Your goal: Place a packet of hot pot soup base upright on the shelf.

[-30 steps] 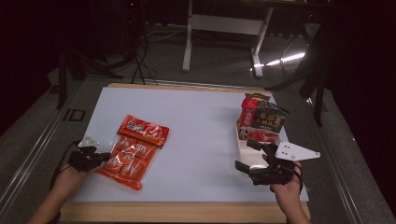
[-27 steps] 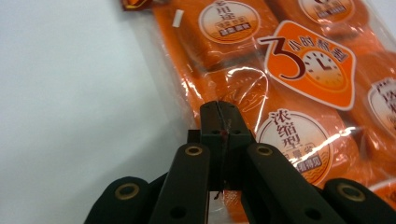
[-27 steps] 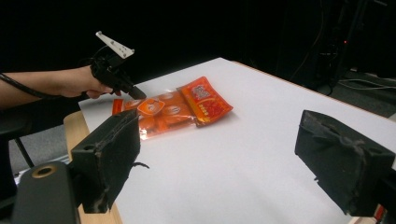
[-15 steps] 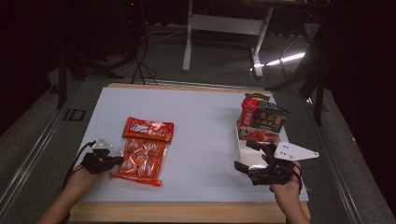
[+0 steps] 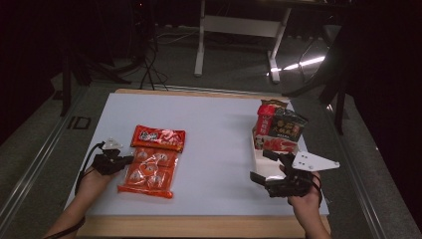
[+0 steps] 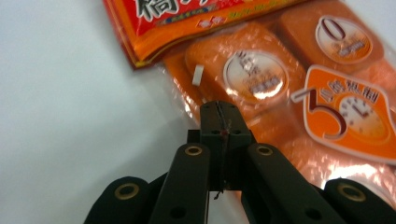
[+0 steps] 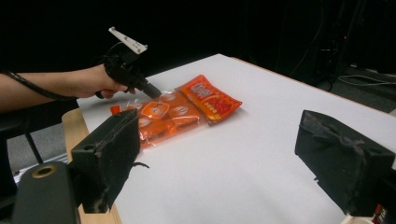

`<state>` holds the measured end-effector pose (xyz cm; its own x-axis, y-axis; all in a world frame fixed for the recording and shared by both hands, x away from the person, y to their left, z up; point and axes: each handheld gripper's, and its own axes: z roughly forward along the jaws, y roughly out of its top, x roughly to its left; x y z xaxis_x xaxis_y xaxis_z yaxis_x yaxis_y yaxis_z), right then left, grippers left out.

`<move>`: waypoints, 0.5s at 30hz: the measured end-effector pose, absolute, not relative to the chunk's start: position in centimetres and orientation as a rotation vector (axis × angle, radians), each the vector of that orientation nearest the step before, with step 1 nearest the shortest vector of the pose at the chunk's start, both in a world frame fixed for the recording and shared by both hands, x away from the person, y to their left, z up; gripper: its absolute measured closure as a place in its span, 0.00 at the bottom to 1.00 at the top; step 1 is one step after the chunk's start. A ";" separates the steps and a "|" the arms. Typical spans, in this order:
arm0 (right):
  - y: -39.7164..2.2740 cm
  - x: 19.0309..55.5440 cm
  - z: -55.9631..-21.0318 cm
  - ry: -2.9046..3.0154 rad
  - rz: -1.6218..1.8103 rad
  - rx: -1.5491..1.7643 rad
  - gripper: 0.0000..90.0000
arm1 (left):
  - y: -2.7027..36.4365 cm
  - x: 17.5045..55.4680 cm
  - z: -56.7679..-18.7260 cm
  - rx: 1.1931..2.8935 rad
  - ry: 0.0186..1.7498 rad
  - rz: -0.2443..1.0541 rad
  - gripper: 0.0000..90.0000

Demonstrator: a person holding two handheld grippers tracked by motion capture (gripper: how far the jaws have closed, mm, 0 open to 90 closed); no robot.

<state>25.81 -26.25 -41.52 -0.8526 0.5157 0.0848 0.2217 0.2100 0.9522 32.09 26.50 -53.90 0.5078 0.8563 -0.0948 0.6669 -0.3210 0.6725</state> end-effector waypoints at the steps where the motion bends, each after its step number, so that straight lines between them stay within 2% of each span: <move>1: -26.2 25.8 -41.5 2.234 1.691 0.699 0.16 | 26.5 32.1 -53.9 2.087 1.240 0.367 1.00; 8: -26.1 25.9 -41.6 2.240 1.696 0.697 0.16 | 25.3 32.5 -53.6 2.127 1.224 0.357 1.00; 15: -26.0 25.8 -41.6 2.247 1.697 0.687 0.16 | 22.4 32.8 -53.5 2.165 1.153 0.350 1.00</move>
<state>25.81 -25.99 -41.58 -0.8598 0.5031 0.0871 0.2213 0.2134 0.9516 32.81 22.43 -53.54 0.5776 0.8136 -0.0661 0.6398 -0.4009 0.6557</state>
